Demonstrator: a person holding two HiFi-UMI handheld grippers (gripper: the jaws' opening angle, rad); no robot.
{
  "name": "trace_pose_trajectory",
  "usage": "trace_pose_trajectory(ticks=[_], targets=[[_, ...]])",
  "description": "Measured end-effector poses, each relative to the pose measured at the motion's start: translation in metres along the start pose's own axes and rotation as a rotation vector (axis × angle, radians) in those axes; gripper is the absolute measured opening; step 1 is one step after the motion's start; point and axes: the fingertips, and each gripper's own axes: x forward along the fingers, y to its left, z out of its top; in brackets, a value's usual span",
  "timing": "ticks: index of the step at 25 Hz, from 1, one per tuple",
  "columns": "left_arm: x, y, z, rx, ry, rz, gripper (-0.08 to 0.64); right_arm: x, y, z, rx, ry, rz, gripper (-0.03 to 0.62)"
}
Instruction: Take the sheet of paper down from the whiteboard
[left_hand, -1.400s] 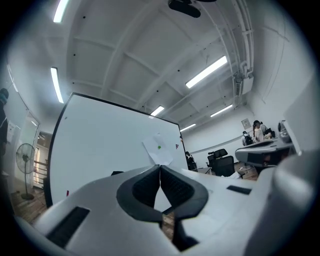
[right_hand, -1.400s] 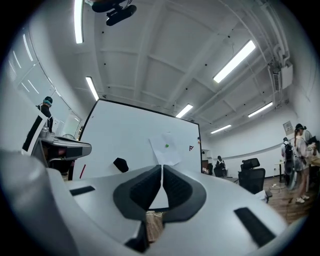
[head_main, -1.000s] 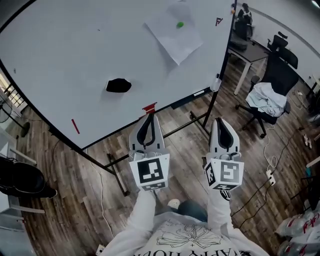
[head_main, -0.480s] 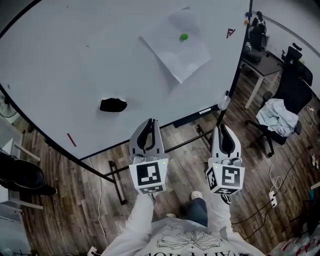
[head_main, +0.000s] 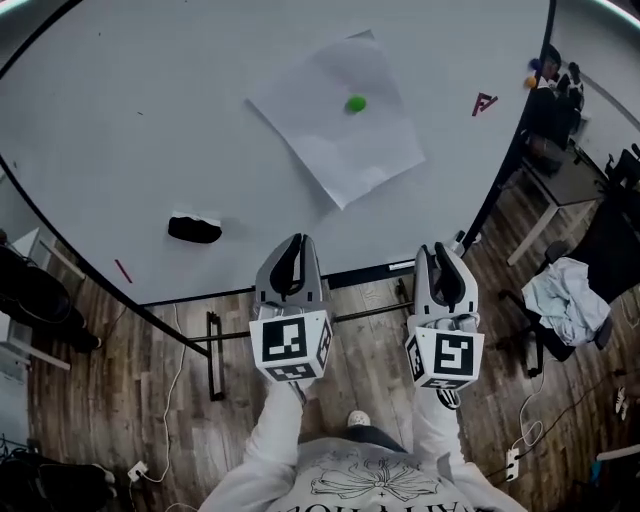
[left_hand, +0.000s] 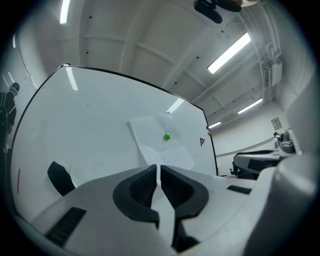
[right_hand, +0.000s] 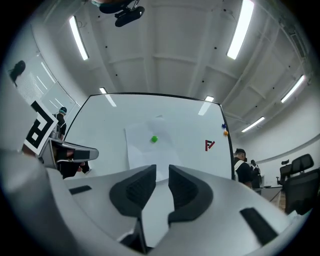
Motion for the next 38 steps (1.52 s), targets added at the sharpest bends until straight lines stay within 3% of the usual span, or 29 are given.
trace_pose_trajectory(ticks=[9,11,14,23,31,38], targets=[[0.029,-0.012,0.0,-0.036,0.008,0.11,0.011,0.044,-0.031,-0.003,0.034,-0.046,0.105,0.063],[0.037,-0.01,0.0,-0.039,0.014,0.116,0.08,0.053,-0.028,-0.001,0.028,-0.056,0.134,0.063],[0.051,-0.007,0.002,-0.034,0.013,0.12,0.094,0.067,-0.024,0.004,0.0,-0.068,0.166,0.067],[0.106,0.016,0.003,-0.091,0.029,0.086,0.112,0.117,-0.013,0.019,-0.082,-0.109,0.203,0.087],[0.139,0.028,-0.008,-0.172,0.087,-0.018,0.135,0.163,0.003,0.044,-0.093,-0.162,0.221,0.117],[0.157,0.033,-0.009,-0.191,0.074,-0.049,0.16,0.197,0.015,0.055,-0.131,-0.173,0.232,0.131]])
